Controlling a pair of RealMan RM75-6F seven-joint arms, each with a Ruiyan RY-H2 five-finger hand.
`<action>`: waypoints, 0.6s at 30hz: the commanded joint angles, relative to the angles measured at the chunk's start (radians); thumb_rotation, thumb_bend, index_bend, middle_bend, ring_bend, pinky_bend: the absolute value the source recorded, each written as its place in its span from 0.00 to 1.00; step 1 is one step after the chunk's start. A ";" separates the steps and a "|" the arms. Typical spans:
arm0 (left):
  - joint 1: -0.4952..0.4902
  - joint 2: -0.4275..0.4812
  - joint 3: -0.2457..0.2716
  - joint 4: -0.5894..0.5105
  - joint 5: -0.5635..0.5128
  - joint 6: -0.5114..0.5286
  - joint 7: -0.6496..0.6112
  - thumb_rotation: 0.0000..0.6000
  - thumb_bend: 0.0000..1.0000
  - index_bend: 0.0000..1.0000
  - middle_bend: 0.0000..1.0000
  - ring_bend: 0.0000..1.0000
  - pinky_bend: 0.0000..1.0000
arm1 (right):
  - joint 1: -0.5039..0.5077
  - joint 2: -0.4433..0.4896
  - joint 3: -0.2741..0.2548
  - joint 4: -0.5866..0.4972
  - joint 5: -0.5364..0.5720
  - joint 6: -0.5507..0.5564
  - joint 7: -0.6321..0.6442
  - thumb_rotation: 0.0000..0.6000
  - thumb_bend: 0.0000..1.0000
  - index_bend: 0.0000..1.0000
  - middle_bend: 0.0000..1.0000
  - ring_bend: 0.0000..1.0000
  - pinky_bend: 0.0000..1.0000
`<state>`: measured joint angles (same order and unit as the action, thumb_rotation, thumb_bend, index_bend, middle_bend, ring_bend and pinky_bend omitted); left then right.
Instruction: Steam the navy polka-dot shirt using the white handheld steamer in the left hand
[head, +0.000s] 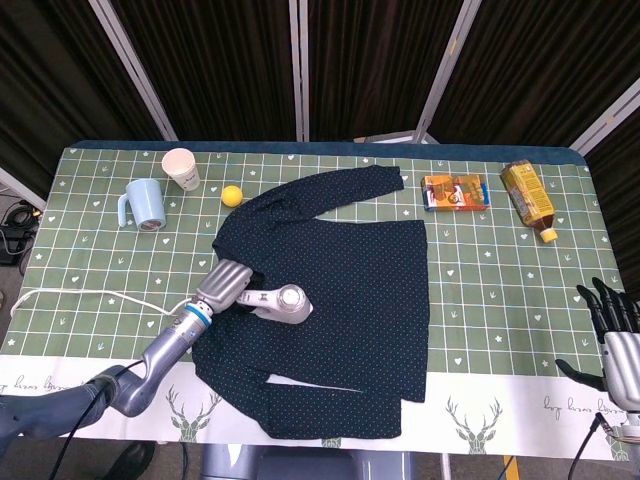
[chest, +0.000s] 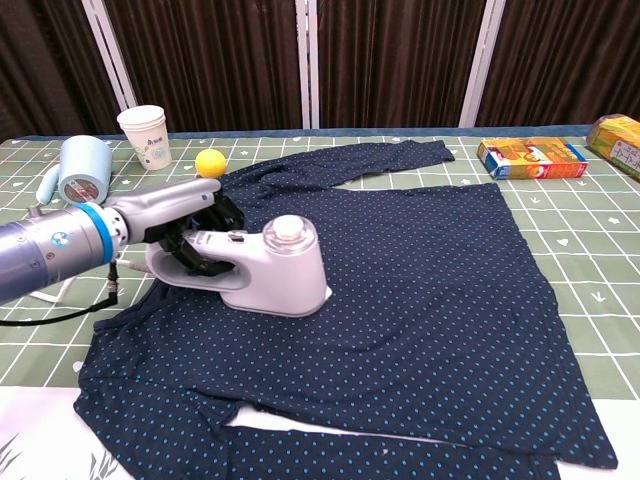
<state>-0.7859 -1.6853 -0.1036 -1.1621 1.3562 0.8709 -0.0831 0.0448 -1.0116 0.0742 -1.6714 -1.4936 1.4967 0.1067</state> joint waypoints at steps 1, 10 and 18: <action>0.004 0.007 0.003 0.008 0.005 0.002 -0.013 1.00 0.58 0.95 0.88 0.87 1.00 | 0.001 -0.001 -0.001 -0.001 -0.001 -0.001 -0.003 1.00 0.00 0.00 0.00 0.00 0.00; 0.005 0.025 -0.020 -0.004 0.023 0.039 -0.054 1.00 0.58 0.95 0.88 0.87 1.00 | 0.000 -0.001 -0.001 -0.003 -0.001 0.001 -0.006 1.00 0.00 0.00 0.00 0.00 0.00; 0.012 0.069 -0.057 -0.028 0.006 0.069 -0.067 1.00 0.58 0.95 0.88 0.87 1.00 | -0.001 0.001 -0.003 -0.002 -0.005 0.003 0.000 1.00 0.00 0.00 0.00 0.00 0.00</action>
<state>-0.7766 -1.6234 -0.1551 -1.1874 1.3669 0.9353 -0.1473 0.0438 -1.0106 0.0717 -1.6731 -1.4983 1.4993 0.1070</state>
